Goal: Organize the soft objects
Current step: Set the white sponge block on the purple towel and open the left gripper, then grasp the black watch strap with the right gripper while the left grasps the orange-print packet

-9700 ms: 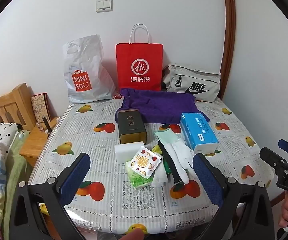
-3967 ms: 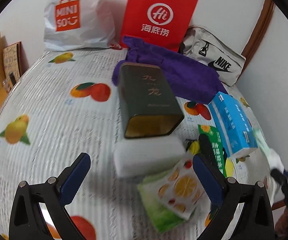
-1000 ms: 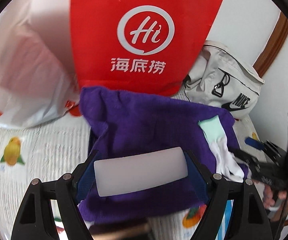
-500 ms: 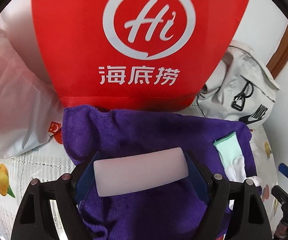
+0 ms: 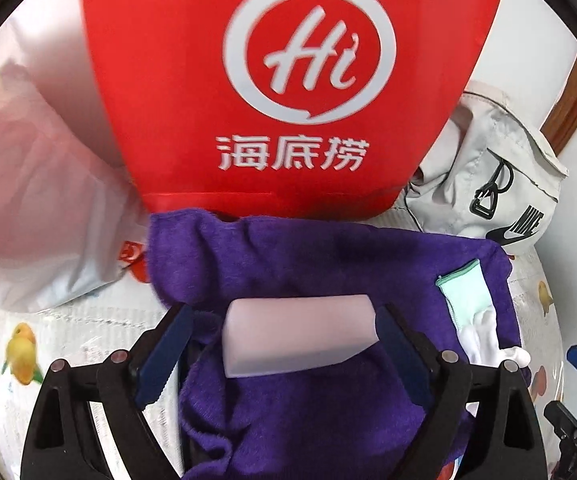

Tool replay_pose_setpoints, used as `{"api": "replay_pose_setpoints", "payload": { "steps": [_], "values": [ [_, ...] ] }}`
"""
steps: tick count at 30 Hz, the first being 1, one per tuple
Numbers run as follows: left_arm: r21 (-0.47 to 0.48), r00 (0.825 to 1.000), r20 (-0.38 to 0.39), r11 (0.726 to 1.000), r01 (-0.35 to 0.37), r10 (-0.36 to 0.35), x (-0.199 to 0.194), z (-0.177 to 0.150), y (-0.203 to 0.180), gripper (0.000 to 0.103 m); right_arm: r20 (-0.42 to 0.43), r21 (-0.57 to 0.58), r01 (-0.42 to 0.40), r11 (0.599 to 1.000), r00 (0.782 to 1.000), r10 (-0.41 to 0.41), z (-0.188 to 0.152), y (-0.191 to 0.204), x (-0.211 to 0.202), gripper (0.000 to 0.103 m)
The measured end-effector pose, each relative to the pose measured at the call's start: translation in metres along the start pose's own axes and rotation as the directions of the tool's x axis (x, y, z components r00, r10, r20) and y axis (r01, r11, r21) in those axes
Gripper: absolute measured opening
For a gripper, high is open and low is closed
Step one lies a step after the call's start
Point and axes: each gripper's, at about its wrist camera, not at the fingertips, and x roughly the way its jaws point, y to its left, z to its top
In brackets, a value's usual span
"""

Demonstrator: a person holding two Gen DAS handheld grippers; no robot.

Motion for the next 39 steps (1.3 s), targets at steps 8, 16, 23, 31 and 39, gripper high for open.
{"api": "replay_pose_setpoints", "payload": {
  "steps": [8, 16, 23, 31, 39],
  "values": [
    [0.034, 0.997, 0.066, 0.998, -0.052, 0.050, -0.054, -0.027, 0.009, 0.092, -0.001, 0.020, -0.027, 0.999, 1.000, 0.027, -0.017, 0.017, -0.023, 0.078],
    [-0.014, 0.997, 0.061, 0.999, -0.040, 0.041, -0.109, -0.080, 0.014, 0.092, 0.004, 0.065, -0.107, 0.992, 0.994, 0.107, -0.048, 0.046, -0.061, 0.079],
    [-0.003, 0.995, 0.092, 1.000, -0.027, 0.027, -0.155, -0.155, 0.016, 0.092, -0.033, 0.100, -0.168, 0.981, 0.985, 0.172, -0.088, 0.076, -0.093, 0.079],
    [-0.065, 0.997, 0.055, 0.997, -0.046, 0.050, -0.167, -0.235, 0.034, 0.092, -0.031, 0.030, -0.143, 0.989, 0.989, 0.144, -0.139, 0.125, -0.113, 0.070],
    [-0.079, 0.998, -0.015, 0.995, 0.058, -0.060, -0.158, -0.297, 0.025, 0.092, -0.041, -0.017, -0.157, 0.987, 0.987, 0.156, -0.169, 0.144, -0.121, 0.068]
  ]
}}
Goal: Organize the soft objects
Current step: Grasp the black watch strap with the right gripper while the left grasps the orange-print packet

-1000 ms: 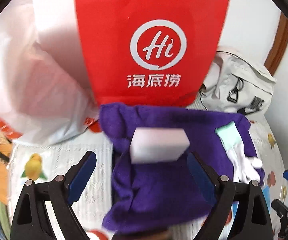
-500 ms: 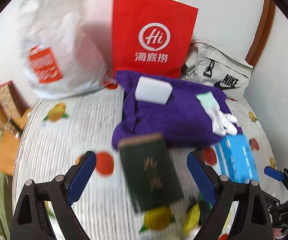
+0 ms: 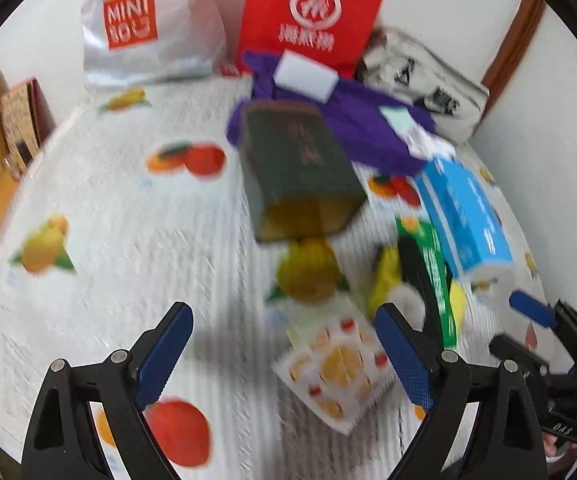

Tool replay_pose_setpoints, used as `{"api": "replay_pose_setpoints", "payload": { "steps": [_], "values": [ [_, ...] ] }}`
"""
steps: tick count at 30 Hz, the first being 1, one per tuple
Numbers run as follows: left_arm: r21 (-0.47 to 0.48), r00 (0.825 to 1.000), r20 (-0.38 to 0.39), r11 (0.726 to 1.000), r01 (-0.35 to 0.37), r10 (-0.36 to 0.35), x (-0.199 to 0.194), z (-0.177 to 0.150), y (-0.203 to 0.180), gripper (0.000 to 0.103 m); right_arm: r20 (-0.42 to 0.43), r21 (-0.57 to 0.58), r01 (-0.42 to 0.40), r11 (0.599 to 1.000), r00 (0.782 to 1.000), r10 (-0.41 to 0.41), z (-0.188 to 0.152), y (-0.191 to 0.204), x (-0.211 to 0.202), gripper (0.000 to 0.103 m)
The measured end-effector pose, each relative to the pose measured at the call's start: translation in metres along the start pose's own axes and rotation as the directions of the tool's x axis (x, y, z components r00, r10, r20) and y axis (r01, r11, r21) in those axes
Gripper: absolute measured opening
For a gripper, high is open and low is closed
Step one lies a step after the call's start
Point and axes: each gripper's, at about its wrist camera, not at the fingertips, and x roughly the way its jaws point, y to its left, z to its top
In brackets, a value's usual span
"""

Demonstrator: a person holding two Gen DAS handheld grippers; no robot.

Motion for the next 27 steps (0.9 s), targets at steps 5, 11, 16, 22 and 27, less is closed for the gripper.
{"api": "replay_pose_setpoints", "payload": {
  "steps": [5, 11, 16, 22, 27],
  "values": [
    [-0.007, 0.999, -0.050, 1.000, 0.016, -0.017, 0.017, -0.014, -0.015, 0.093, -0.011, 0.017, -0.002, 1.000, 1.000, 0.003, -0.011, -0.002, -0.003, 0.068],
    [-0.010, 0.999, -0.029, 1.000, -0.018, 0.017, 0.027, -0.020, -0.021, 0.076, -0.008, 0.037, -0.004, 0.999, 1.000, 0.004, -0.020, -0.006, -0.007, 0.068],
    [-0.009, 0.999, -0.008, 0.999, 0.047, -0.048, 0.016, -0.017, -0.017, 0.033, -0.013, 0.044, -0.005, 0.999, 1.000, 0.006, -0.027, -0.007, -0.006, 0.068],
    [-0.015, 0.998, 0.007, 0.998, 0.062, -0.062, 0.006, -0.019, -0.002, 0.018, -0.023, 0.041, -0.019, 0.999, 1.000, 0.020, -0.029, -0.006, 0.000, 0.068],
    [-0.048, 0.999, 0.044, 0.999, 0.003, -0.001, -0.006, -0.020, 0.024, 0.017, -0.017, 0.031, -0.017, 0.999, 1.000, 0.018, -0.025, -0.003, 0.004, 0.068]
  ]
}}
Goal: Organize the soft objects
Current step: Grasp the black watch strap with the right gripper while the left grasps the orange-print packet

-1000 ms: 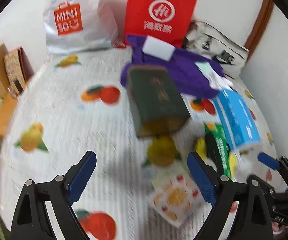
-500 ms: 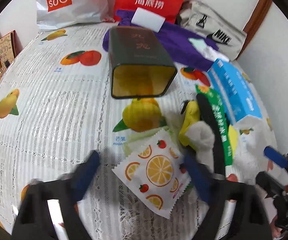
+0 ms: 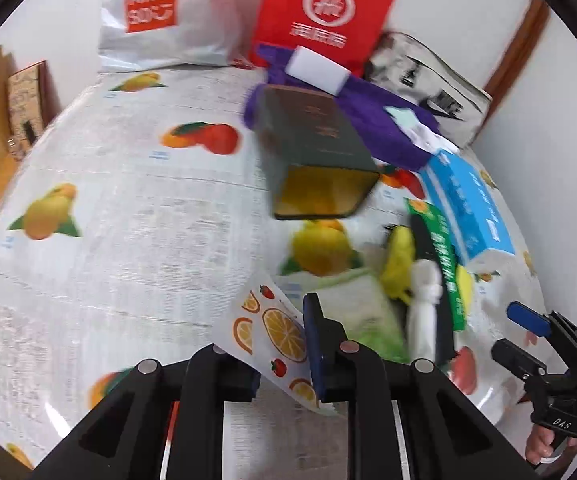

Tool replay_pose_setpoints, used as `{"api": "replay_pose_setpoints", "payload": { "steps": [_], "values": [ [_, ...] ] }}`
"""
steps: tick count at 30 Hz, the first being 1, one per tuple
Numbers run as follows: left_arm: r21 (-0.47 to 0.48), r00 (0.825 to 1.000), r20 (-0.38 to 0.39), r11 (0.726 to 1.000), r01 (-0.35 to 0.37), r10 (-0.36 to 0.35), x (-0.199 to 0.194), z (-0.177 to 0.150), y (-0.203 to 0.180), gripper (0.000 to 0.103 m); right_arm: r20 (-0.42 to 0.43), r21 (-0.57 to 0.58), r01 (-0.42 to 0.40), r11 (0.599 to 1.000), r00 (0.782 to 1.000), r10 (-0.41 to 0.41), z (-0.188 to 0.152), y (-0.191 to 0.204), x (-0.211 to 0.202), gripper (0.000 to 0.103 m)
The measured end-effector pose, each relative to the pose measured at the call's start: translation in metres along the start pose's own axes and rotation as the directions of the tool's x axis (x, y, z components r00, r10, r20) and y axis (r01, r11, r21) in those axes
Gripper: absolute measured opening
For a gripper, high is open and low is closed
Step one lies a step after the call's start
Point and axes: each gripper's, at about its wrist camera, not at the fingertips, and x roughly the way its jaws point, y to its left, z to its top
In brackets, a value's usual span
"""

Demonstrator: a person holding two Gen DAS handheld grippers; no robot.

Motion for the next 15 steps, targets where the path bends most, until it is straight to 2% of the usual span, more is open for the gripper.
{"api": "replay_pose_setpoints", "payload": {
  "steps": [5, 9, 12, 15],
  "values": [
    [0.001, 0.997, -0.015, 0.997, -0.080, 0.080, 0.012, -0.005, 0.019, 0.013, 0.002, -0.054, 0.033, 0.998, 0.999, -0.033, 0.010, 0.013, 0.014, 0.067],
    [-0.013, 0.998, -0.016, 0.998, -0.057, 0.057, 0.018, -0.009, 0.029, 0.014, -0.008, -0.088, 0.047, 0.995, 0.999, -0.048, 0.017, 0.020, 0.029, 0.067],
    [-0.013, 0.999, -0.012, 0.999, -0.047, 0.047, 0.018, -0.010, 0.032, 0.016, -0.031, -0.108, 0.059, 0.992, 0.998, -0.063, 0.019, 0.025, 0.043, 0.062],
    [-0.019, 1.000, -0.007, 0.999, -0.028, 0.028, 0.018, -0.010, 0.034, 0.016, -0.018, -0.149, 0.098, 0.984, 0.995, -0.102, 0.021, 0.033, 0.052, 0.058]
  ]
}}
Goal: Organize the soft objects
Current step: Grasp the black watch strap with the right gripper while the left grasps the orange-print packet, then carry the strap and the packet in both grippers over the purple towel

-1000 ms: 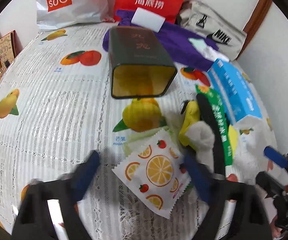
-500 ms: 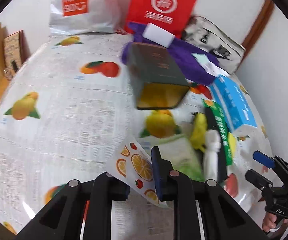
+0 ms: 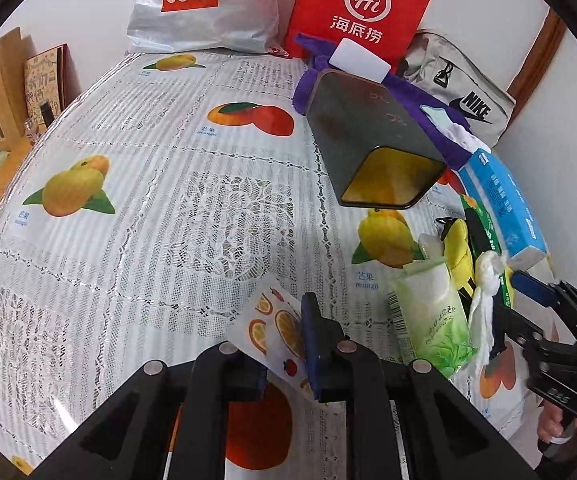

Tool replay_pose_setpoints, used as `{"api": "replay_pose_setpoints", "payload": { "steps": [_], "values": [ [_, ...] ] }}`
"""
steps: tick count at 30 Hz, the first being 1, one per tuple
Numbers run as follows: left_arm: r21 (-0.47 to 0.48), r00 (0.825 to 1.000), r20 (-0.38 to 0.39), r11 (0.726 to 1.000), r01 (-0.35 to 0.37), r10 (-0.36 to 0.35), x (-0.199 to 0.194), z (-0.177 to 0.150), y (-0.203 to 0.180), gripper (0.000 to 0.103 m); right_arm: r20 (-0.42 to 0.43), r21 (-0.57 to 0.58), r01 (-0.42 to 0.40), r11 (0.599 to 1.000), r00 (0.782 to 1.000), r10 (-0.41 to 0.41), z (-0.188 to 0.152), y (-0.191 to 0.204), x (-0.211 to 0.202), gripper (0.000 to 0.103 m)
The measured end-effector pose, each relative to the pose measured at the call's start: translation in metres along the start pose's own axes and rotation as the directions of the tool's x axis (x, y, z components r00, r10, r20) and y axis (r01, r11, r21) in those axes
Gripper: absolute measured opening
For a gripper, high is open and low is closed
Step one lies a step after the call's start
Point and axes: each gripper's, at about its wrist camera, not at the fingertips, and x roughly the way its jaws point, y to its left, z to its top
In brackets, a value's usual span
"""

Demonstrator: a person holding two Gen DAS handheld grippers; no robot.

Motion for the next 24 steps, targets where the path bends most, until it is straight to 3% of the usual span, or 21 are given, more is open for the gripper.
{"api": "replay_pose_setpoints", "payload": {
  "steps": [4, 5, 8, 10, 14, 17, 20, 24],
  "values": [
    [-0.001, 1.000, 0.000, 1.000, 0.024, -0.024, -0.003, -0.002, 0.002, 0.025, 0.001, -0.065, 0.065, 0.996, 0.998, -0.065, 0.003, 0.010, 0.010, 0.031],
    [0.000, 1.000, 0.001, 1.000, 0.023, -0.023, -0.005, -0.003, 0.002, 0.033, 0.010, -0.071, 0.081, 0.994, 0.997, -0.081, 0.003, 0.010, 0.009, 0.020],
    [0.017, 1.000, 0.019, 1.000, -0.010, 0.010, -0.009, -0.005, 0.003, 0.063, 0.012, -0.025, 0.026, 0.999, 1.000, -0.026, 0.004, -0.001, 0.000, 0.015],
    [0.027, 0.999, 0.034, 0.999, -0.039, 0.038, -0.011, -0.007, 0.004, 0.063, 0.024, 0.018, -0.026, 0.999, 0.999, 0.026, 0.002, -0.008, -0.007, 0.013],
    [0.035, 0.999, 0.021, 0.998, -0.046, 0.045, -0.011, -0.010, 0.006, 0.063, 0.038, 0.016, -0.017, 1.000, 0.999, 0.016, -0.001, -0.010, -0.020, 0.003],
    [0.063, 0.999, 0.013, 0.998, -0.030, 0.030, -0.013, -0.015, 0.001, 0.072, 0.057, 0.036, -0.052, 0.998, 0.997, 0.050, -0.004, -0.013, -0.033, 0.003],
    [0.120, 0.997, 0.014, 0.990, -0.075, 0.074, -0.010, -0.020, -0.010, 0.074, 0.047, 0.033, -0.052, 0.998, 0.998, 0.051, -0.008, -0.014, -0.033, 0.003],
    [0.189, 0.992, 0.021, 0.973, -0.129, 0.128, -0.004, -0.027, -0.022, 0.087, 0.034, 0.037, -0.063, 0.997, 0.998, 0.062, -0.013, -0.015, -0.032, 0.004]
  ]
}}
